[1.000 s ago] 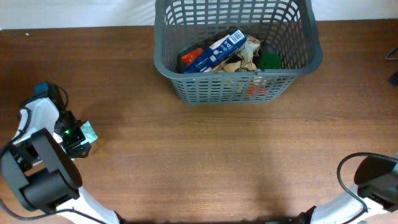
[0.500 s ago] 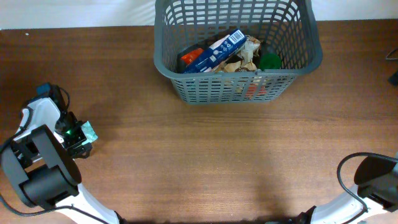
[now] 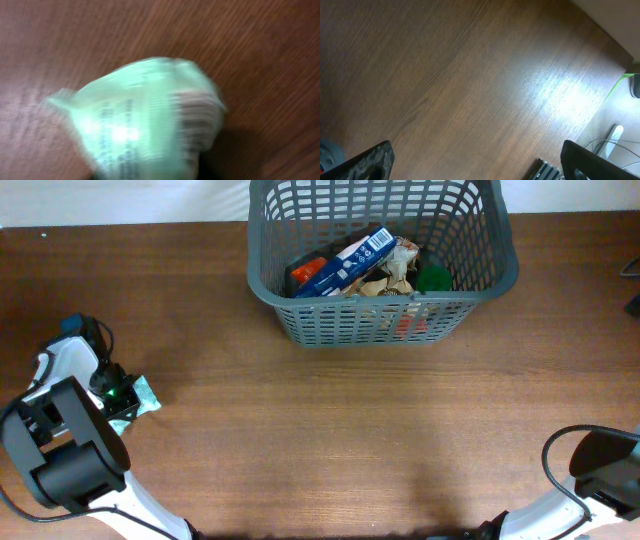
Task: Pack container
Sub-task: 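Lower the left gripper onto the mint-green wipe packet and grasp it, then lift the wipe packet and carry it over the basket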
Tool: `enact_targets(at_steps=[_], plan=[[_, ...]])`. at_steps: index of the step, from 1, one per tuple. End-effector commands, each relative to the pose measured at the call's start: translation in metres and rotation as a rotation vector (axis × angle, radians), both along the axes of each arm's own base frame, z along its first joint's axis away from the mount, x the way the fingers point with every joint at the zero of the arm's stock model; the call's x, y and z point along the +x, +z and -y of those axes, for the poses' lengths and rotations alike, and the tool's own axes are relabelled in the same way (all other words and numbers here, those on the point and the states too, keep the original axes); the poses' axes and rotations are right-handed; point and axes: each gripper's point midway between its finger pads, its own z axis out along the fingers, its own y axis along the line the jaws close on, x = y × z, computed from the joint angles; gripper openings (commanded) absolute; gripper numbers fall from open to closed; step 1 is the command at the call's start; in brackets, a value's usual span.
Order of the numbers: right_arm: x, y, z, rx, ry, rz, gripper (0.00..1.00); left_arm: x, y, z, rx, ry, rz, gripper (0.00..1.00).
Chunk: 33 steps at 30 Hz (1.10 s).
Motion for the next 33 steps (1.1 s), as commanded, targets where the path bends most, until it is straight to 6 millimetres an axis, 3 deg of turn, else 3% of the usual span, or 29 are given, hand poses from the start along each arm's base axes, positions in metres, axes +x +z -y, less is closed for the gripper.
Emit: enact_targets(at_steps=[1,4,6,11,14,19,23,26,28,30,31,33], plan=[[0.000,-0.002,0.000,0.002,-0.008,-0.001,0.99,-0.002,-0.017,0.015,-0.095,-0.009,-0.013,0.02],[0.000,-0.002,0.000,0.002,-0.008,-0.001,0.99,0.008,-0.017,0.031,-0.190,-0.038,0.041,0.02],[0.000,-0.002,0.000,0.002,-0.008,-0.001,0.99,0.026,-0.013,0.038,-0.248,-0.162,0.124,0.02],[0.000,-0.002,0.000,0.002,-0.008,-0.001,0.99,0.071,0.029,0.022,-0.176,-0.434,0.263,0.02],[0.000,-0.002,0.000,0.002,-0.008,-0.001,0.99,0.105,0.083,0.014,-0.059,-0.621,0.378,0.01],[0.000,-0.002,0.000,0.002,-0.008,-0.001,0.99,0.171,0.250,0.030,0.308,-0.999,0.664,0.01],[0.000,-0.002,0.000,0.002,-0.008,-0.001,0.99,0.195,0.393,0.094,0.639,-1.280,0.902,0.01],[0.000,-0.002,0.000,0.002,-0.008,-0.001,0.99,0.192,0.481,0.169,0.853,-1.484,1.078,0.02],[0.000,-0.002,0.000,0.002,-0.008,-0.001,0.99,0.186,0.517,0.218,0.947,-1.583,1.177,0.02],[0.000,-0.002,0.000,0.002,-0.008,-0.001,0.99,0.180,0.536,0.260,1.007,-1.649,1.256,0.01],[0.000,-0.002,0.000,0.002,-0.008,-0.001,0.99,0.178,0.541,0.288,1.021,-1.666,1.292,0.02],[0.000,-0.002,0.000,0.002,-0.008,-0.001,0.99,0.180,0.536,0.321,1.011,-1.686,1.311,0.02]])
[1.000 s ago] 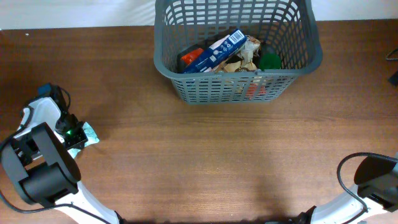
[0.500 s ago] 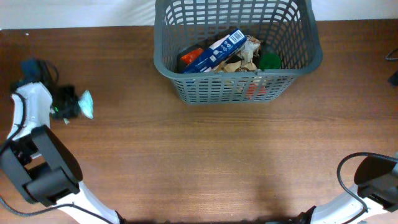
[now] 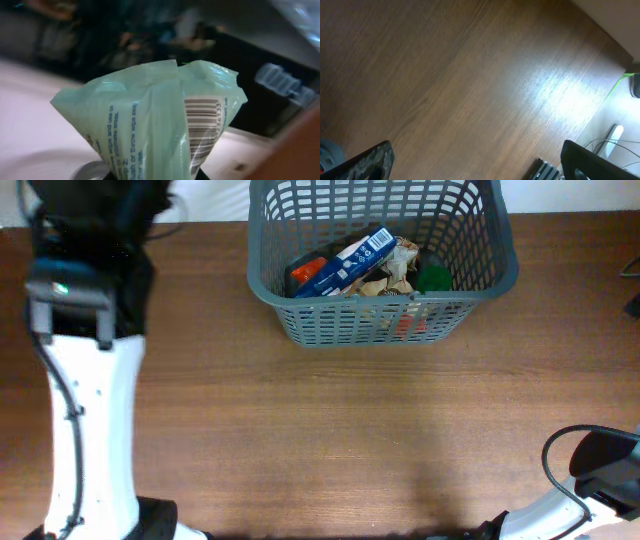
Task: Pack container
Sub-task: 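Lift the wipe packet and carry it over the basket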
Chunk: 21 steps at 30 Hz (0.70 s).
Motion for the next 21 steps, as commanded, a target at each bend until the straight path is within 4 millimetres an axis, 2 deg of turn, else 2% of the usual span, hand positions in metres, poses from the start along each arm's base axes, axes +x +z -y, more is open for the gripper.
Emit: enact_targets(at_steps=[1,2,3,4,10,14,19,21], plan=[[0.000,-0.002,0.000,0.001,-0.009,0.000,0.99,0.024,-0.036,0.047,0.112,-0.006,-0.040,0.02],[0.000,-0.002,0.000,0.001,-0.009,0.000,0.99,0.028,-0.048,0.068,0.120,-0.035,-0.059,0.02],[0.000,-0.002,0.000,0.001,-0.009,0.000,0.99,0.030,-0.056,0.080,0.126,-0.057,-0.071,0.02],[0.000,-0.002,0.000,0.001,-0.009,0.000,0.99,0.036,-0.072,0.101,0.138,-0.089,-0.097,0.02],[0.000,-0.002,0.000,0.001,-0.009,0.000,0.99,0.058,-0.125,0.145,0.174,-0.146,-0.175,0.02],[0.000,-0.002,0.000,0.002,-0.009,-0.001,0.99,0.071,-0.155,0.159,0.195,-0.161,-0.222,0.02],[0.000,-0.002,0.000,0.001,-0.009,0.000,0.99,0.082,-0.190,0.165,0.224,-0.163,-0.289,0.02],[0.000,-0.002,0.000,0.001,-0.009,0.000,0.99,0.086,-0.215,0.166,0.254,-0.162,-0.348,0.02]])
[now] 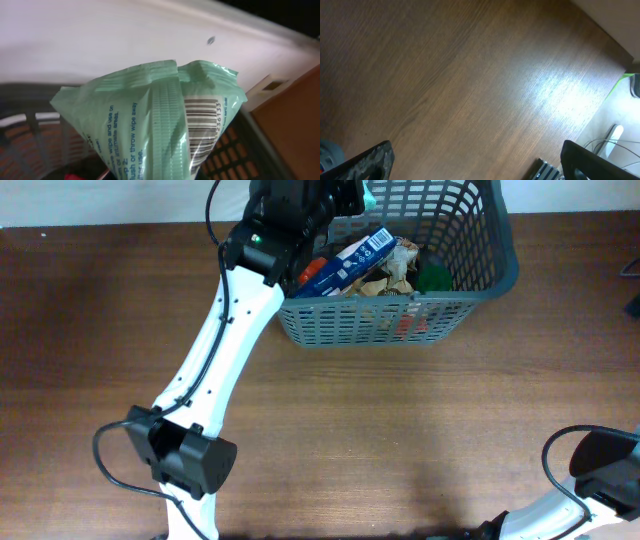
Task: Pack container
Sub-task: 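Lift the wipe packet and carry it over the basket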
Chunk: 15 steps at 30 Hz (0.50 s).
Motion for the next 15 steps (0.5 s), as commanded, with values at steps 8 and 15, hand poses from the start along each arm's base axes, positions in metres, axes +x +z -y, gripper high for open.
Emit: enact_targets(at_steps=[8,15], plan=[[0.000,-0.002,0.000,0.002,-0.008,-0.001,0.99,0.008,-0.088,0.004,0.136,-0.004,-0.186,0.02],[0.000,-0.002,0.000,0.002,-0.008,-0.001,0.99,0.005,-0.122,0.000,0.200,-0.004,-0.273,0.06]])
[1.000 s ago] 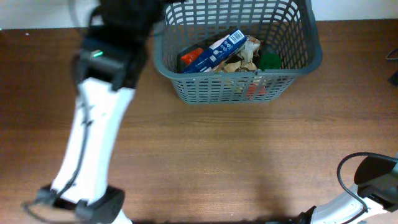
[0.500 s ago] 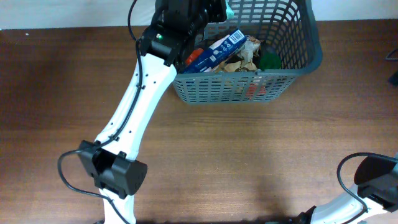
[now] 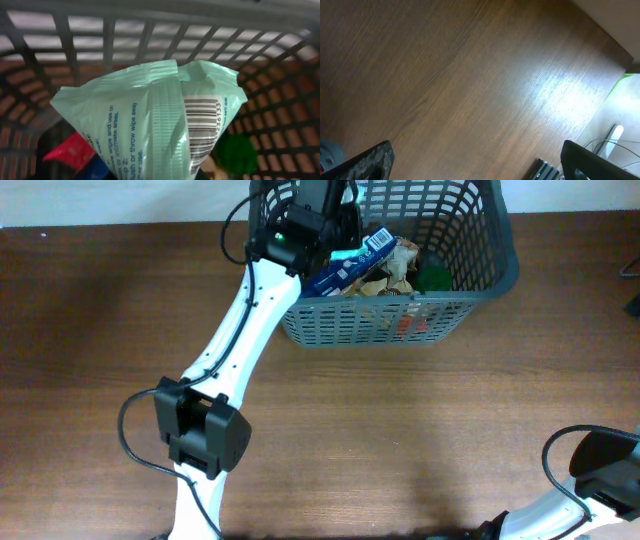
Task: Pack container
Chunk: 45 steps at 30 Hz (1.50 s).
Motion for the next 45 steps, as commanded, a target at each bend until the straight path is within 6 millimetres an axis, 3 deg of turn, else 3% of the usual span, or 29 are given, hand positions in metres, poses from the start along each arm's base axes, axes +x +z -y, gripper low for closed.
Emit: enact_targets(at_steps=[1,5,6,10,11,15,17,20,22,25,26,32,36,39,45], plan=[[0.000,-0.002,0.000,0.002,-0.009,-0.001,0.99,-0.001,-0.001,-0.003,0.035,0.004,0.007,0.09],[0.000,-0.002,0.000,0.002,-0.009,-0.001,0.99,-0.001,-0.004,-0.008,0.056,0.021,-0.003,0.21],[0.000,-0.002,0.000,0.002,-0.009,-0.001,0.99,-0.001,-0.005,-0.010,0.062,0.026,-0.004,0.35],[0.000,-0.002,0.000,0.002,-0.009,-0.001,0.99,-0.001,-0.005,-0.010,0.062,0.027,-0.004,0.59],[0.000,-0.002,0.000,0.002,-0.009,-0.001,0.99,-0.001,-0.005,-0.010,0.062,0.028,-0.005,0.70],[0.000,-0.002,0.000,0.002,-0.009,-0.001,0.99,0.000,0.003,-0.015,0.057,0.036,0.004,0.82],[0.000,-0.002,0.000,0.002,-0.009,-0.001,0.99,-0.002,0.018,-0.022,0.051,0.045,0.017,0.86],[0.000,-0.002,0.000,0.002,-0.009,-0.001,0.99,-0.011,0.063,-0.041,0.056,0.046,0.073,0.87],[0.000,-0.002,0.000,0.002,-0.009,-0.001,0.99,-0.021,0.093,-0.057,0.078,0.040,0.115,1.00],[0.000,-0.002,0.000,0.002,-0.009,-0.001,0.99,-0.040,0.131,-0.092,0.105,0.078,0.153,0.99],[0.000,-0.002,0.000,0.002,-0.009,-0.001,0.99,-0.054,0.149,-0.116,0.112,0.121,0.163,0.99],[0.000,-0.002,0.000,0.002,-0.009,-0.001,0.99,-0.098,0.187,-0.180,0.117,0.221,0.168,0.99],[0.000,-0.002,0.000,0.002,-0.009,-0.001,0.99,-0.123,0.195,-0.204,0.140,0.249,0.150,0.99],[0.000,-0.002,0.000,0.002,-0.009,-0.001,0.99,-0.150,0.189,-0.222,0.168,0.271,0.085,0.99],[0.000,-0.002,0.000,0.002,-0.009,-0.001,0.99,-0.190,0.187,-0.234,0.188,0.278,0.020,0.99]])
